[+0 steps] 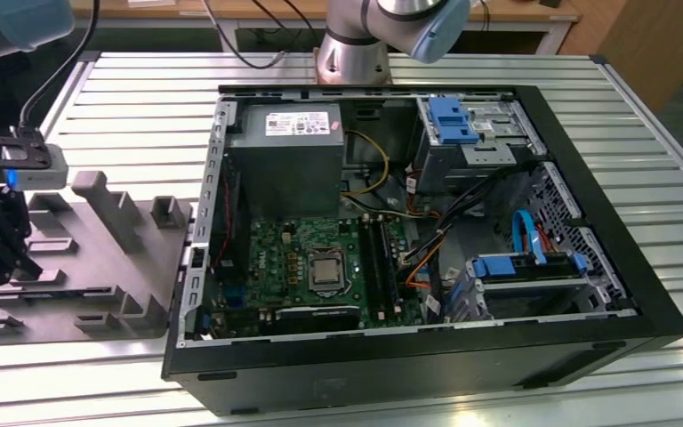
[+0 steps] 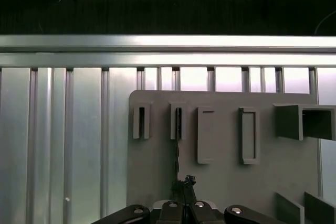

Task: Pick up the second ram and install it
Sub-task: 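Pick up the second ram and move it above second insertion slot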

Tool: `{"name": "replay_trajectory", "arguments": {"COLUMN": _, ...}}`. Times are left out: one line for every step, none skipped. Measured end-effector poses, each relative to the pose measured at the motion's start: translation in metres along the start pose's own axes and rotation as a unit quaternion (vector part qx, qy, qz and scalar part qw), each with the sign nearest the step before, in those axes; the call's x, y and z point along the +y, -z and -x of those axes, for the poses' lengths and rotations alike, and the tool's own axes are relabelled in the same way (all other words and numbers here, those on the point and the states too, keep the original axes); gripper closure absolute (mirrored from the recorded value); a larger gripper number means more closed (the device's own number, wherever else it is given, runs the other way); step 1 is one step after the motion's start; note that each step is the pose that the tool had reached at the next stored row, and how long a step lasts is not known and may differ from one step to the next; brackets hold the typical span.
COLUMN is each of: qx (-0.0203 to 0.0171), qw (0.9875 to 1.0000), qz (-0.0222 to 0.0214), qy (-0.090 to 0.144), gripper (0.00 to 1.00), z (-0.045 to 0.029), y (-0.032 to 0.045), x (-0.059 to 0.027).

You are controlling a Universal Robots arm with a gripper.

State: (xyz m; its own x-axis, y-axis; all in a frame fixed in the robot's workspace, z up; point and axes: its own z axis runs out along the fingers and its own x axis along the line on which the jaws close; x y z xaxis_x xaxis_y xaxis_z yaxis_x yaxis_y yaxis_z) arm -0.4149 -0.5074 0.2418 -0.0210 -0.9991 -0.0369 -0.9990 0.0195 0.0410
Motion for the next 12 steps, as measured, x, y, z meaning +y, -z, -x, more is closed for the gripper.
{"name": "replay_trajectory", "arguments": {"qx": 0.0, "qw": 1.0, "qz": 0.0, "qy": 0.0, "gripper": 0.9, "z": -0.0003, "y": -0.0012, "x": 0.0}}
{"name": "replay_trajectory", "arguments": {"qx": 0.0001, "qw": 1.0, "qz": 0.0001, "qy": 0.001, "gripper": 0.9, "z": -0.0005, "y": -0.0028, "x": -0.0001}}
{"name": "replay_trajectory", "arguments": {"qx": 0.0001, "qw": 1.0, "qz": 0.0001, "qy": 0.001, "gripper": 0.9, "z": -0.0007, "y": -0.0047, "x": -0.0002}}
{"name": "replay_trajectory", "arguments": {"qx": 0.0001, "qw": 1.0, "qz": 0.0001, "qy": 0.001, "gripper": 0.9, "z": -0.0008, "y": -0.0065, "x": -0.0003}}
{"name": "replay_trajectory", "arguments": {"qx": 0.0001, "qw": 1.0, "qz": 0.0001, "qy": 0.001, "gripper": 0.9, "z": -0.0009, "y": -0.0079, "x": -0.0003}}
{"name": "replay_trajectory", "arguments": {"qx": 0.0001, "qw": 1.0, "qz": 0.0001, "qy": 0.002, "gripper": 0.9, "z": -0.0009, "y": -0.0091, "x": -0.0004}}
{"name": "replay_trajectory", "arguments": {"qx": 0.0001, "qw": 1.0, "qz": 0.0001, "qy": 0.002, "gripper": 0.9, "z": -0.001, "y": -0.0105, "x": -0.0004}}
{"name": "replay_trajectory", "arguments": {"qx": 0.0002, "qw": 1.0, "qz": 0.0002, "qy": 0.002, "gripper": 0.9, "z": -0.0011, "y": -0.0116, "x": -0.0005}}
{"name": "replay_trajectory", "arguments": {"qx": 0.0002, "qw": 1.0, "qz": 0.0002, "qy": 0.002, "gripper": 0.9, "z": -0.0012, "y": -0.0127, "x": -0.0005}}
{"name": "replay_trajectory", "arguments": {"qx": 0.0002, "qw": 1.0, "qz": 0.0002, "qy": 0.003, "gripper": 0.9, "z": -0.0012, "y": -0.0137, "x": -0.0006}}
{"name": "replay_trajectory", "arguments": {"qx": 0.0002, "qw": 1.0, "qz": 0.0002, "qy": 0.003, "gripper": 0.9, "z": -0.0012, "y": -0.0146, "x": -0.0006}}
{"name": "replay_trajectory", "arguments": {"qx": 0.0002, "qw": 1.0, "qz": 0.0002, "qy": 0.003, "gripper": 0.9, "z": -0.0013, "y": -0.0155, "x": -0.0005}}
